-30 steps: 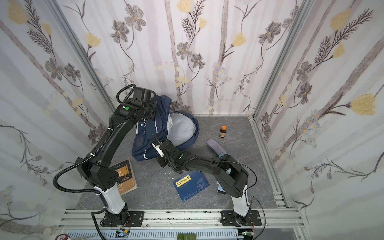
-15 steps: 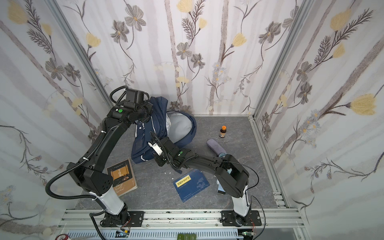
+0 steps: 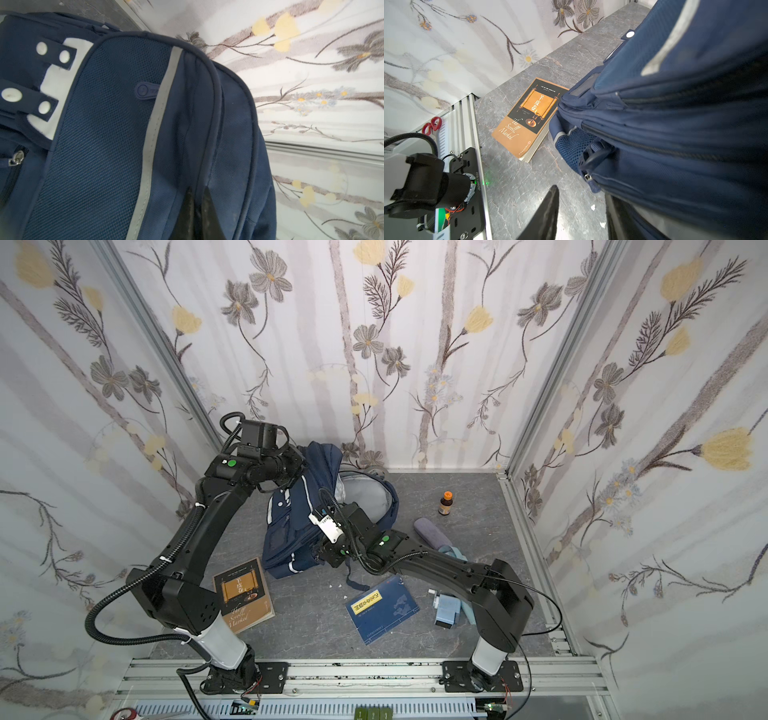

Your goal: Pack the student bag

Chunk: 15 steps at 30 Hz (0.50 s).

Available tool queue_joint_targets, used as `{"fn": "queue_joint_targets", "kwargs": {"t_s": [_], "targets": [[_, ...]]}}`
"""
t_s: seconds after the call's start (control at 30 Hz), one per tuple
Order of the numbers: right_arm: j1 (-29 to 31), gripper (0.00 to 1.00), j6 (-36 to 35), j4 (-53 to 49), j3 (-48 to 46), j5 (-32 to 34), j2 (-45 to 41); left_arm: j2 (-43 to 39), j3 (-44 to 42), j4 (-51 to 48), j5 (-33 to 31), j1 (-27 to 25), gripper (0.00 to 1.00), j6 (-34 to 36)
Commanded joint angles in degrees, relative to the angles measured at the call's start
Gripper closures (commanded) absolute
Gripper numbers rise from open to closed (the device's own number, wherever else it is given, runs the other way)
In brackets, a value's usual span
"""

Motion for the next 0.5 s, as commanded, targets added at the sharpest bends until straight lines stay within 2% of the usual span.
{"fn": "queue_joint_targets", "kwargs": {"t_s": [0.0,0.27,0.37,0.47], "targets": [[-0.4,0.62,1.1,-0.9,-1.8,-0.3,-4.3,2.7,6.3,-2.7,3.3,0.4,1.00,12.1],[-2.6,0.63,2.2,-1.6,-9.9,8.1,-15.4,14.6,32.8,-23.8,3.6,0.5,1.00,31.6],[-3.9,0.64,2.8,-2.3,-11.1,9.8,-18.3,14.1,32.8,-25.9,2.7,0.5,1.00,35.5],[-4.6,0.64,3.0,-2.0,-12.6,12.5,-21.1,13.2,32.8,-26.7,-0.8,0.4,1.00,38.7]]}}
